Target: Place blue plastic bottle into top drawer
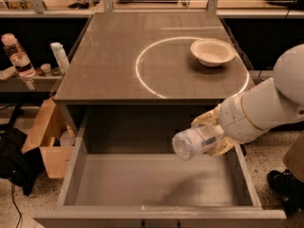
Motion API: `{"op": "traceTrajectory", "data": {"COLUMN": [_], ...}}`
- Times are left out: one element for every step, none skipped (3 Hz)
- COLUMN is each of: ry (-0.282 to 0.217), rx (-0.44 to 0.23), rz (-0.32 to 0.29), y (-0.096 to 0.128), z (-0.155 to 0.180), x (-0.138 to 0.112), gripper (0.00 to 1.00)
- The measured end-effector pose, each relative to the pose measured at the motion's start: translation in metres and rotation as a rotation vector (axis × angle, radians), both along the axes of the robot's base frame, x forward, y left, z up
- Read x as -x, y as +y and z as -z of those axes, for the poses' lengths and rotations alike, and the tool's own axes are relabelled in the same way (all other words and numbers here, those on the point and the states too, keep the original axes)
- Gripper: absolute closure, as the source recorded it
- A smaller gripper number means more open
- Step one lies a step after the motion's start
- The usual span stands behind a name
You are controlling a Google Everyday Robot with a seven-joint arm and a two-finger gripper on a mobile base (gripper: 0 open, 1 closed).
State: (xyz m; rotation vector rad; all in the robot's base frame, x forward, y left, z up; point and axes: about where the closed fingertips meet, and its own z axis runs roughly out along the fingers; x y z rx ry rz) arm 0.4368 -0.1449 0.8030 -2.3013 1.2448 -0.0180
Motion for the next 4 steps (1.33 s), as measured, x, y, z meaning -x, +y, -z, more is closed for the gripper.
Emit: {"op": "traceTrajectory", "data": {"ry": [0.038, 0.070, 0.089, 0.102], "rx": [-0.010, -0.003, 0.011, 0.027], "rz": [-0.039, -0.043, -0.015, 0.034], "y": [0.014, 0.020, 0.019, 0.011], "z": [0.018, 0.043, 0.061, 0.077], "x": [0.002, -0.001, -0.003, -0.004], "gripper": [1.00, 1.00, 1.00, 1.00]}}
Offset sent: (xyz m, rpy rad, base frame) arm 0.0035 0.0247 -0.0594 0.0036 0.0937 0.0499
